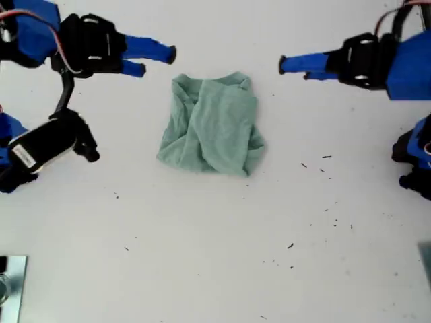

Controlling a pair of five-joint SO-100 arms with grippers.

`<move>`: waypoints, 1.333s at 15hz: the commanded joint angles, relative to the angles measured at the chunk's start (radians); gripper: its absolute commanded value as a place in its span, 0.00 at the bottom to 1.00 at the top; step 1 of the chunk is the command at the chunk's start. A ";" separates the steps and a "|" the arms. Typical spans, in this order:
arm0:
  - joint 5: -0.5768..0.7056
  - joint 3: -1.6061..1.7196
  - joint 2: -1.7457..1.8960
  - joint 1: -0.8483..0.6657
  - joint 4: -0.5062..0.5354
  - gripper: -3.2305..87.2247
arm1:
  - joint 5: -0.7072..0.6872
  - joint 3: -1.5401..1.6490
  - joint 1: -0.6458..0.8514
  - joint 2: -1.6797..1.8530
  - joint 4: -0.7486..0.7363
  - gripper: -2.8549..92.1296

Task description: Fold t shirt

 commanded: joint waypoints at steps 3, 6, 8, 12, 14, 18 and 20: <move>-0.127 0.595 0.592 0.029 -0.155 0.31 | 0.091 0.362 -0.089 0.531 0.178 0.34; -0.244 1.017 1.140 0.092 -0.118 0.24 | 0.100 0.601 -0.150 0.686 0.196 0.31; -0.293 1.186 1.305 0.160 -0.077 0.24 | 0.130 0.735 -0.153 0.686 0.235 0.30; -0.195 1.310 1.338 0.181 -0.051 0.23 | 0.114 0.833 -0.051 0.686 0.287 0.27; -0.195 1.312 1.338 0.181 -0.052 0.23 | -0.276 0.834 0.014 0.684 0.288 0.27; -0.195 1.312 1.338 0.181 -0.052 0.22 | -0.356 0.834 -0.009 0.684 0.290 0.24; -0.195 1.312 1.338 0.181 -0.052 0.22 | -0.356 0.834 -0.009 0.684 0.290 0.22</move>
